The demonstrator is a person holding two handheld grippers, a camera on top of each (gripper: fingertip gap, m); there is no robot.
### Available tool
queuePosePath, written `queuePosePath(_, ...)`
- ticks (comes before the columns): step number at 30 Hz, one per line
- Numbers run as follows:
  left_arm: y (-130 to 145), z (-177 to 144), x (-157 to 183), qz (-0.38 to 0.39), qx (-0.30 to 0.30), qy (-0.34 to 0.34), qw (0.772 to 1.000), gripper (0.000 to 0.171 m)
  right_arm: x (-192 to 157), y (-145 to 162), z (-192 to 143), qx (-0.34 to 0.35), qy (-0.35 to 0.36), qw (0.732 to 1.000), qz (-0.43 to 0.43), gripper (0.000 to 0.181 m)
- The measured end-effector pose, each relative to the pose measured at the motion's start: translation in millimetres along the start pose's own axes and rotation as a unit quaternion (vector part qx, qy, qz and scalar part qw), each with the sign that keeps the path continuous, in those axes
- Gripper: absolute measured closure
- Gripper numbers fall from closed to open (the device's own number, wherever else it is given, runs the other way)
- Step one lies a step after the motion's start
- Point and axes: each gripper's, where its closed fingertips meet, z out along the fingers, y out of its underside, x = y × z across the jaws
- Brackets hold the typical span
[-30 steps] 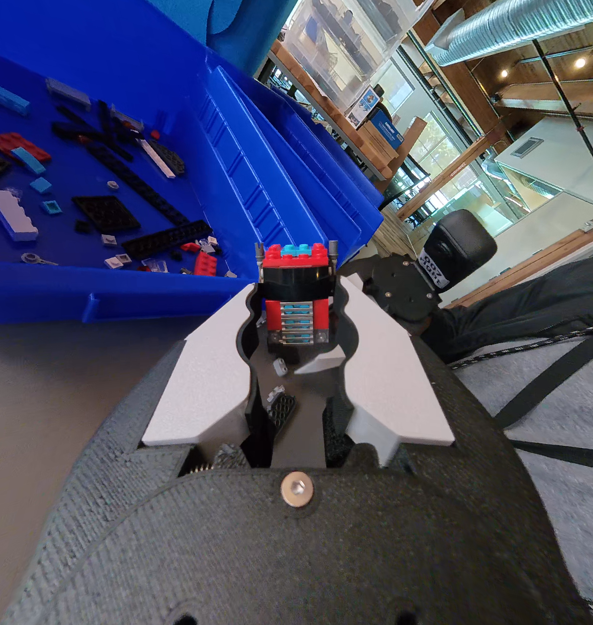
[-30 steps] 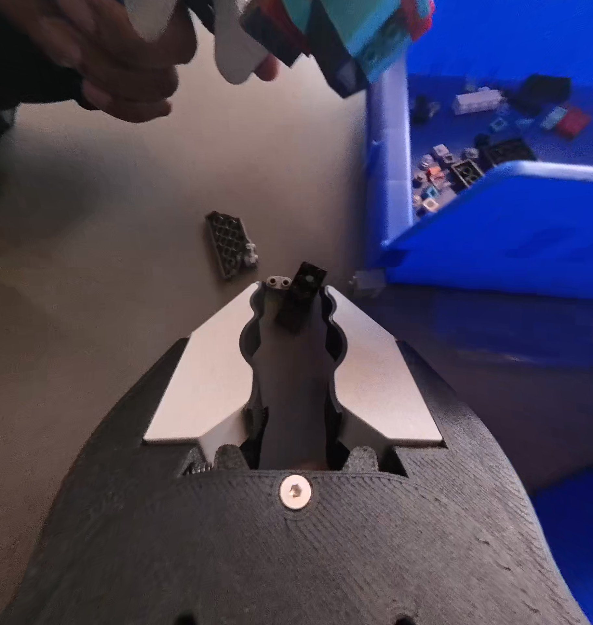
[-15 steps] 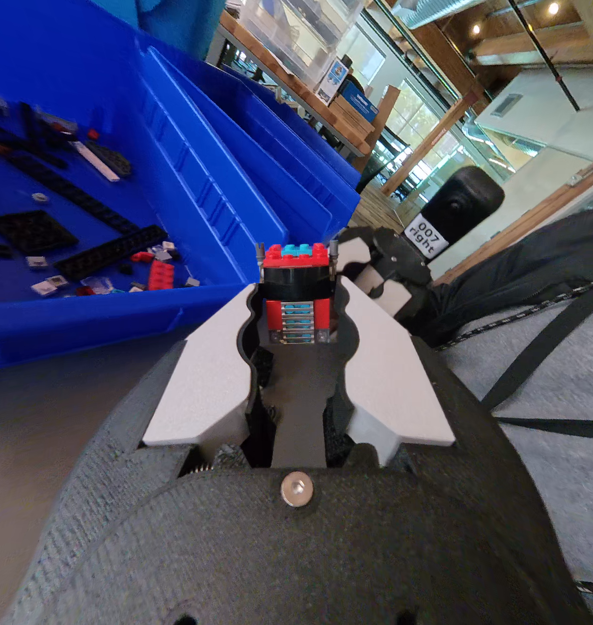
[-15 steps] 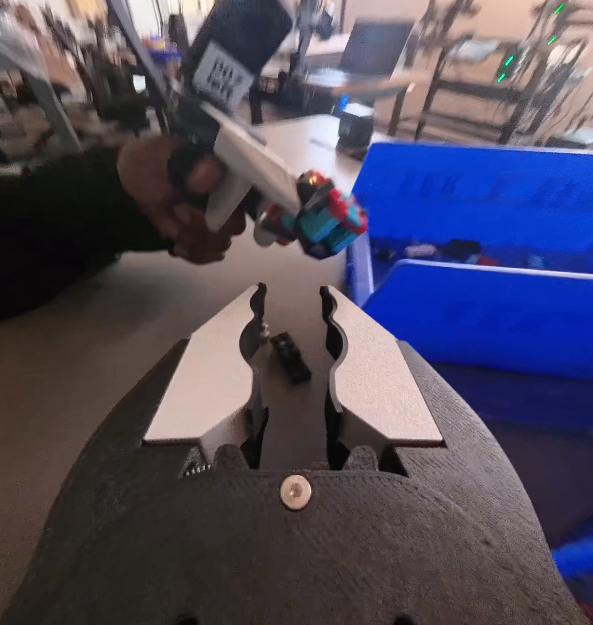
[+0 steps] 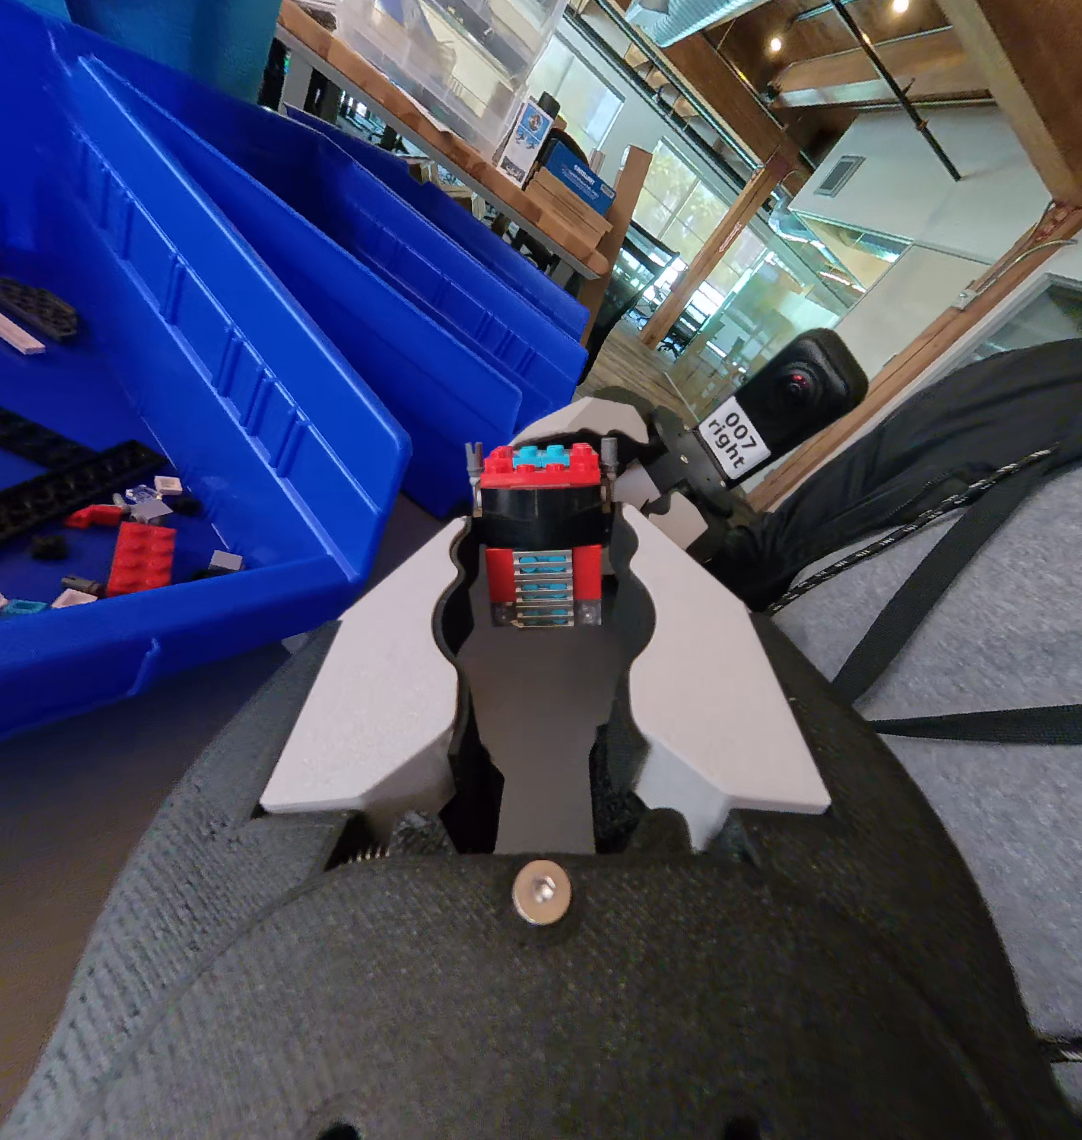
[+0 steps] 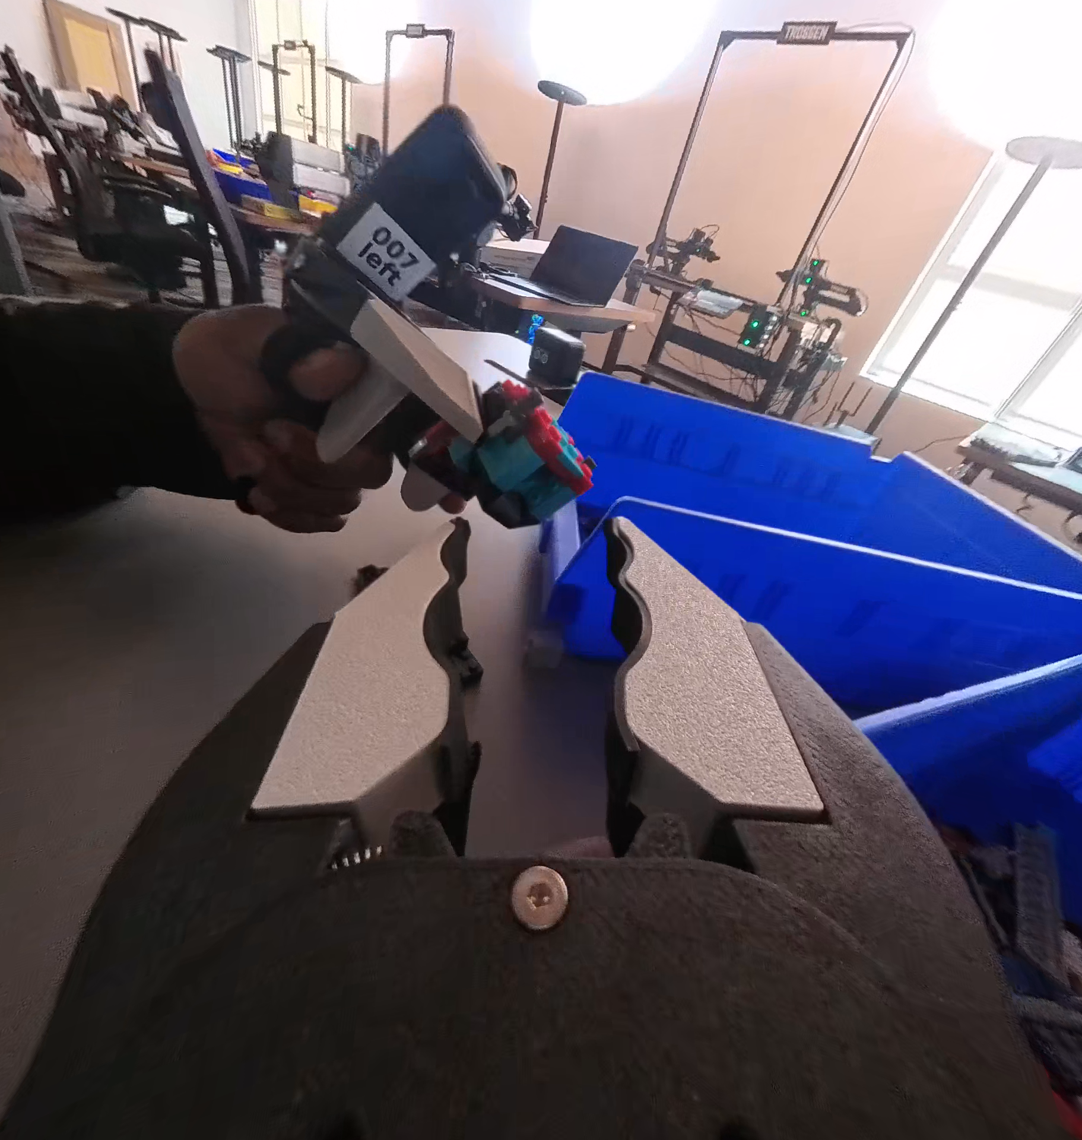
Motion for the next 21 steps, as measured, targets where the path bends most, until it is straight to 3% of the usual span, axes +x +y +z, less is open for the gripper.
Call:
queuePosePath(8, 21, 20, 2, -0.037, -0.031, 0.019, 0.999, 0.127, -9, 4, -4, -0.006, 0.010, 0.997, -0.081, 0.129)
queuePosePath(13, 26, 25, 4, -0.047, -0.041, 0.025, 0.998, 0.127, -12, 5, -2, -0.010, 0.005, 0.995, -0.094, 0.140)
queuePosePath(17, 23, 23, 4, -0.056, -0.033, 0.029, 0.997, 0.127, -10, 4, 1, -0.011, 0.006, 0.997, -0.079, 0.141)
queuePosePath(21, 10, 19, 5, -0.054, 0.008, 0.035, 0.998, 0.120, 1, -2, 0, 0.001, 0.011, 1.000, -0.005, 0.142)
